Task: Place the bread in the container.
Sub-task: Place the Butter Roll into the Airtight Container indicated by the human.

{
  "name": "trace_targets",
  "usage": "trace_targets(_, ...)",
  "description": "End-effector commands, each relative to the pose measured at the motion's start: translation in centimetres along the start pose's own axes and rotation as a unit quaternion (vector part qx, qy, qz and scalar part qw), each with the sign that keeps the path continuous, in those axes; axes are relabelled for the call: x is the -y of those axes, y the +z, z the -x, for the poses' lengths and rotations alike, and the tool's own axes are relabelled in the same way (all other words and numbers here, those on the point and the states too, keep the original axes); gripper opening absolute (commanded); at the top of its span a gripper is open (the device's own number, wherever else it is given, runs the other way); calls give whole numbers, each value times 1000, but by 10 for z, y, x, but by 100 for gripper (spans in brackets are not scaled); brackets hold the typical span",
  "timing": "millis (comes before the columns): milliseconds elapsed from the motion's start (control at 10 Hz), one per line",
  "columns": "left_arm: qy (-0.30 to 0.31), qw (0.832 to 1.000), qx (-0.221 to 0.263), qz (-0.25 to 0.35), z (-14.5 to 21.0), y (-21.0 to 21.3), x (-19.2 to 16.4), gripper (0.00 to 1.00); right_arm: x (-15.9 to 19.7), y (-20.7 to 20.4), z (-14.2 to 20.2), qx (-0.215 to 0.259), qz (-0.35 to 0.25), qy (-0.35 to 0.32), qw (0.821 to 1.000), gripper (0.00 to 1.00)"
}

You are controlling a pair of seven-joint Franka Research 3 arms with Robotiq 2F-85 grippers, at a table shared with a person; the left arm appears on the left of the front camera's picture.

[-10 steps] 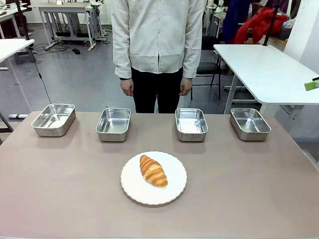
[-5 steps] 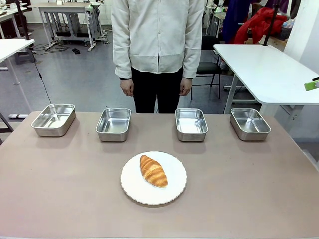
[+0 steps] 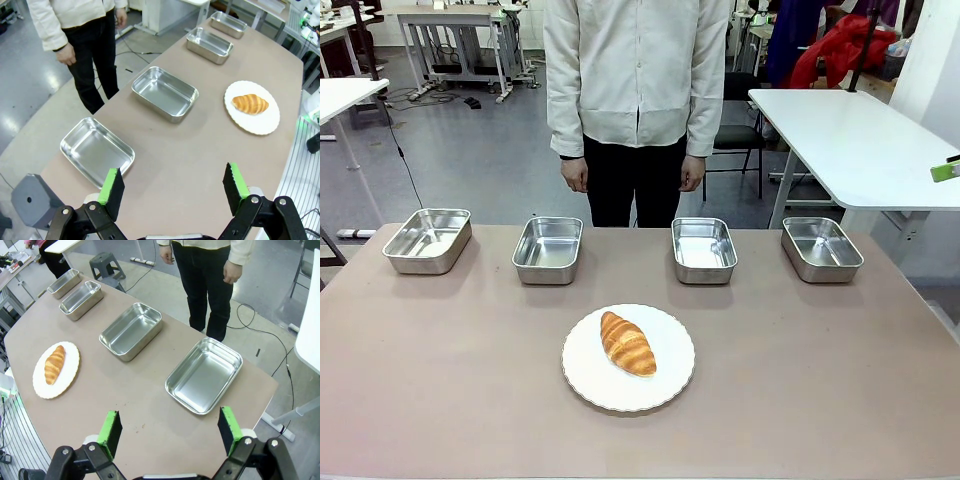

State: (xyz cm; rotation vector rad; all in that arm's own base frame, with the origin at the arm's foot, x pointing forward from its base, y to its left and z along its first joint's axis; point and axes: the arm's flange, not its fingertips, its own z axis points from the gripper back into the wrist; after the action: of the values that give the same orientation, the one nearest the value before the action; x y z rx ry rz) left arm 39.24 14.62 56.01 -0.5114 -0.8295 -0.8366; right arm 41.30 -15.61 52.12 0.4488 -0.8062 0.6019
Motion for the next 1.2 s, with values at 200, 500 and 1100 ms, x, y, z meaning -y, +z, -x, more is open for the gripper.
trace_targets(200,-4,1000,8,3,-1,0,1,100,1,-1,-2,11,-3,5,1000,100)
trace_targets(500,-4,1000,8,3,-1,0,1,100,1,-1,-2,11,-3,5,1000,100)
trace_targets(1100,-4,1000,8,3,-1,0,1,100,1,-1,-2,11,-3,5,1000,100)
